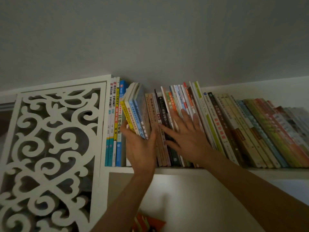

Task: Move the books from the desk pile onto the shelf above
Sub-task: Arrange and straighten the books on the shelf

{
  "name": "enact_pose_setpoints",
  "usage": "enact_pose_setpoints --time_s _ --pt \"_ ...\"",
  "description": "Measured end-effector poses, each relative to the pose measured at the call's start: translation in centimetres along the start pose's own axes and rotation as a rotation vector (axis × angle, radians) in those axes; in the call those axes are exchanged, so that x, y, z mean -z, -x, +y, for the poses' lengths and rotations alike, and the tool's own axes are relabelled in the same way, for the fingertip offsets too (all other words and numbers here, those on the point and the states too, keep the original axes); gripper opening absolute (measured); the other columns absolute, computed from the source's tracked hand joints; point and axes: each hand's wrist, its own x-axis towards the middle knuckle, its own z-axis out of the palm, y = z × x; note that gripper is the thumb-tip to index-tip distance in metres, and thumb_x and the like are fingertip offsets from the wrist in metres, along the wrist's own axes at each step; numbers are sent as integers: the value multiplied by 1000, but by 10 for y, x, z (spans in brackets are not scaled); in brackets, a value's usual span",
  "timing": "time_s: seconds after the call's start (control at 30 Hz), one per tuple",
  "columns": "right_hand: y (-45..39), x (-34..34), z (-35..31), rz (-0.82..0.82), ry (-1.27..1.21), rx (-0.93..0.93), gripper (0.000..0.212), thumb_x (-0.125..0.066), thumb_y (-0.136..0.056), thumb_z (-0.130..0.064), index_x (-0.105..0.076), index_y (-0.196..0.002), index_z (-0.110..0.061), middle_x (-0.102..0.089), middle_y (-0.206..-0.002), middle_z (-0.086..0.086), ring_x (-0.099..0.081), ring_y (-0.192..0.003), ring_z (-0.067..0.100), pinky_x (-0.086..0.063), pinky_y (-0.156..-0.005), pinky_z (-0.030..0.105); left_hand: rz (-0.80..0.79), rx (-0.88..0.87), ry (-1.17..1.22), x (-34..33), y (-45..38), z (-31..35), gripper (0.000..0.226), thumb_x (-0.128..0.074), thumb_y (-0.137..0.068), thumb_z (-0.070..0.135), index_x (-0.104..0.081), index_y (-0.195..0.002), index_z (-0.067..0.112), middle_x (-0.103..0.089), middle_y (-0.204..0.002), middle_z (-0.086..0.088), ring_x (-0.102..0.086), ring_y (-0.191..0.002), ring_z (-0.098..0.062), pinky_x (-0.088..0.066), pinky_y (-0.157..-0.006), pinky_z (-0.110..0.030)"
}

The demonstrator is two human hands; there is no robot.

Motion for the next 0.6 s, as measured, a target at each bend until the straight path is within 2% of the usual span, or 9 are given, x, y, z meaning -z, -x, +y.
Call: enact_pose_setpoints --time_s 0.07,0.2,0.27,0.33,0.4,0.47,0.53,0.6 --pt "11 7 6 10 13 -50 57 -19 -91 -55 -24 -144 -36 -23 -154 16 -18 -140 42 -10 -107 61 -55 27 63 -4 9 -5 64 -64 -87 26 -23 -135 24 -47 -92 24 -52 -74 8 -44 -62 -12" --pt "40 21 27 -20 -19 -215 54 -21 -92 -48 -38 -140 -30 -31 -151 14 -26 -139 38 -12 -110 62 -64 -32 3 8 6 6 53 -57 -90 14 -29 -136 19 -50 -101 16 -55 -80 -1 -47 -64 -20" --pt "54 28 44 49 -87 -221 48 -29 -92 -39 -52 -131 -24 -43 -143 16 -36 -134 37 -16 -107 61 -37 -93 -35 19 9 20 47 -57 -89 11 -33 -130 16 -47 -101 18 -52 -79 2 -44 -60 -17" --pt "68 31 63 148 -150 -233 42 -35 -91 -31 -58 -122 -17 -50 -136 18 -41 -128 35 -20 -105 61 -14 -152 -28 32 17 39 47 -59 -88 12 -33 -127 16 -46 -102 19 -50 -80 6 -45 -61 -17" --pt "82 35 80 207 -198 -328 39 -37 -91 -29 -58 -119 -14 -51 -133 19 -42 -125 36 -25 -103 63 4 -198 41 37 26 60 51 -60 -87 9 -32 -129 16 -49 -108 17 -52 -87 7 -48 -70 -19" --pt "94 38 97 219 -231 -468 42 -36 -91 -34 -55 -121 -10 -49 -133 22 -45 -123 41 -28 -102 63 16 -232 140 33 34 83 51 -61 -86 5 -32 -126 17 -50 -105 24 -54 -92 13 -48 -75 -11" --pt "107 39 118 203 -215 -598 51 -37 -90 -41 -44 -129 -8 -46 -136 25 -44 -124 45 -28 -101 64 -23 -260 215 20 40 103 49 -60 -85 1 -33 -119 22 -48 -100 29 -53 -91 20 -46 -72 -2" --pt "119 40 143 146 -223 -717 68 -43 -86 -51 -36 -136 -6 -40 -140 28 -39 -127 46 -25 -102 66 -78 -257 261 4 47 115 53 -61 -85 0 -31 -118 29 -48 -101 30 -54 -92 19 -48 -73 -4"
